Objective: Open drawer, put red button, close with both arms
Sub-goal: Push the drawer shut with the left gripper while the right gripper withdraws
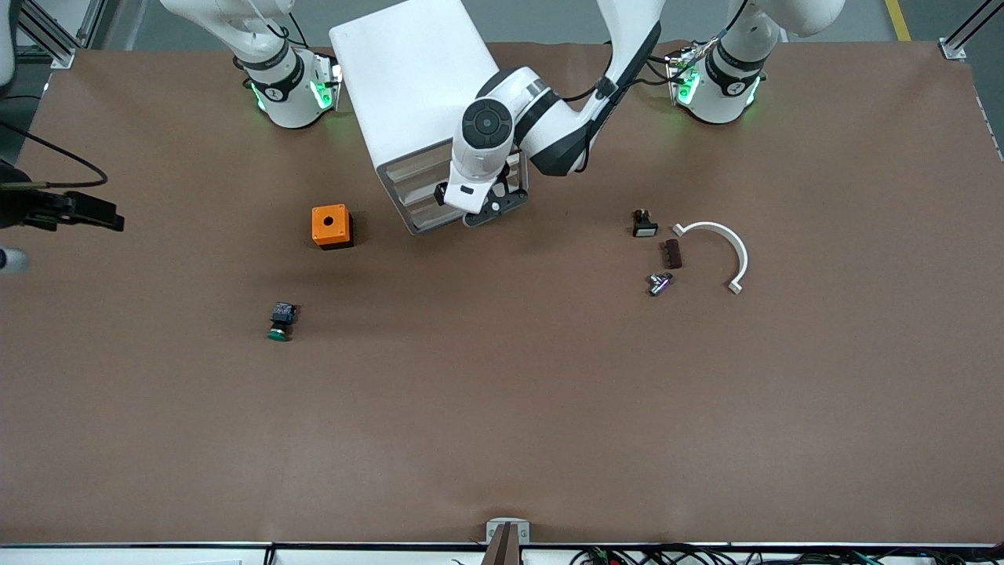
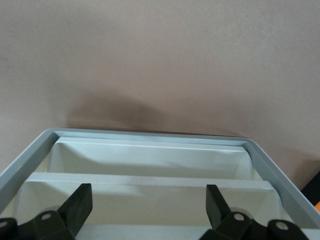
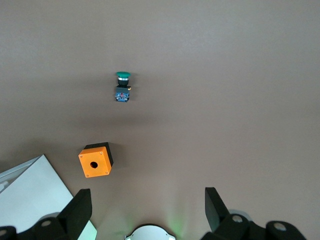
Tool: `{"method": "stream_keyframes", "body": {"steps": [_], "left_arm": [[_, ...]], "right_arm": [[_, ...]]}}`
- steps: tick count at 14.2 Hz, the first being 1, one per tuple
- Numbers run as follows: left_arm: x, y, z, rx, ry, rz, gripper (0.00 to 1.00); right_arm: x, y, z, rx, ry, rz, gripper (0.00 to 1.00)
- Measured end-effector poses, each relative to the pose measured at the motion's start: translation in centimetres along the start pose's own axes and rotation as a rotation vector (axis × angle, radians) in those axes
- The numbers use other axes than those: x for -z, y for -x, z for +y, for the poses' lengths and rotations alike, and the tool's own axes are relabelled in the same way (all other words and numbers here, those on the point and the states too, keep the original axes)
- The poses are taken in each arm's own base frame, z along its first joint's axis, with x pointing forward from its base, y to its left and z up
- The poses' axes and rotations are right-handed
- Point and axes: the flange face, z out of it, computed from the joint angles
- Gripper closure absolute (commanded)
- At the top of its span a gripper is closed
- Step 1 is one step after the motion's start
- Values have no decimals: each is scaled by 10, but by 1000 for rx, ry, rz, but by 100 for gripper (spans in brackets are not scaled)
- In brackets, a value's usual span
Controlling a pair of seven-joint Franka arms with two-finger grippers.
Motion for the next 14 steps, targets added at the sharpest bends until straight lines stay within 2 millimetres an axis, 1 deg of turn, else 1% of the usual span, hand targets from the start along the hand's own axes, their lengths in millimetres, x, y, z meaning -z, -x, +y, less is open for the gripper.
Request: {"method": "stream_keyframes", "body": {"steps": [2, 4, 7, 10, 12, 14], "left_arm": [[-4, 2, 0, 11, 0, -19, 0], [-8, 3, 0, 20, -2, -34, 0], [-11, 4, 0, 31, -1, -50, 0], [-11, 3, 0, 33, 1, -50, 0], [-8, -1, 1, 39, 8, -49, 0], [3, -18, 3, 61, 30, -42, 0]], "right_arm": [[14, 7, -2, 2, 0, -1, 0], [18, 8, -4, 7, 0, 6, 0], [20, 10, 1, -2, -2, 9, 0], [34, 21, 5, -8, -3, 33, 0], [45, 30, 3, -4, -3, 54, 0], [55, 39, 1, 0, -2, 75, 0]]}}
